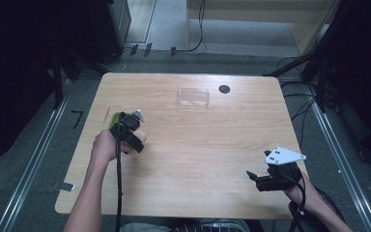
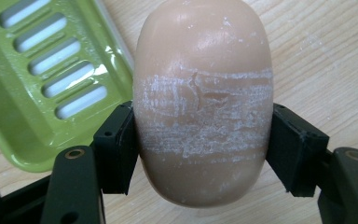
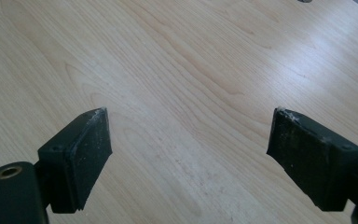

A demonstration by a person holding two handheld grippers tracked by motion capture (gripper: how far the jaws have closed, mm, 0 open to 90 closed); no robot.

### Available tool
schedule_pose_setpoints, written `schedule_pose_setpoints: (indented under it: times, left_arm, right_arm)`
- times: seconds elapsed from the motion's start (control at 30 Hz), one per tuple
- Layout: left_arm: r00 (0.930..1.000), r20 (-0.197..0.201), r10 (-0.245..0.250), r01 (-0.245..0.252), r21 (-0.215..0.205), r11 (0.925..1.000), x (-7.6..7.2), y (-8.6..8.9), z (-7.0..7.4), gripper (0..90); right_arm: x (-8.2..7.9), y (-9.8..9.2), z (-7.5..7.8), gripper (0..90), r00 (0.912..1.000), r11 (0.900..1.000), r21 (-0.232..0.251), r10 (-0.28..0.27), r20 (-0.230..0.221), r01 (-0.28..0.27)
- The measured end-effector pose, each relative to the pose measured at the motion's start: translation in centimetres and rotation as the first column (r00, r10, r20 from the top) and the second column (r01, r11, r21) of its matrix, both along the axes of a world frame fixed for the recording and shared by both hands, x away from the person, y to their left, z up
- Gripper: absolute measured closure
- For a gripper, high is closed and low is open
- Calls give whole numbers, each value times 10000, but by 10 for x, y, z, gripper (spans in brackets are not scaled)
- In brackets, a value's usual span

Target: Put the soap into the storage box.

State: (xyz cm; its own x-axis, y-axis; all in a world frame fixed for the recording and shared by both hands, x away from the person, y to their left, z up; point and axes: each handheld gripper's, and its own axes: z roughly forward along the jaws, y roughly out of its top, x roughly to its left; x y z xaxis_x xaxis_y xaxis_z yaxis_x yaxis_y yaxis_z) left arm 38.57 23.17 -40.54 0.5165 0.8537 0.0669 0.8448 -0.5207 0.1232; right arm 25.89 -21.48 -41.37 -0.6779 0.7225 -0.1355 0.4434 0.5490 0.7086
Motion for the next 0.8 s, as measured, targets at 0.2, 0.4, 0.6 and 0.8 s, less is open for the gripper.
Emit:
schedule_pose_setpoints:
  times: [0.2,0.4,0.6,0.8]
  left_arm:
    - [9998,104,158,-157,-100,9998,1,6,4,339]
    - [9990,246,386,-381,-180,9991,3,14,6,339]
    - [9981,337,520,-511,-274,9983,4,19,7,339]
    - [9960,507,739,-725,-278,9970,4,23,9,339]
  right_arm:
    - [0,0,0,134,10000,10000,5,24,27,-24]
    - [0,0,0,134,10000,10000,-5,20,17,-20]
    - [0,1,0,134,10000,10000,-9,0,26,0]
    - [0,0,0,134,10000,10000,-10,3,37,-3]
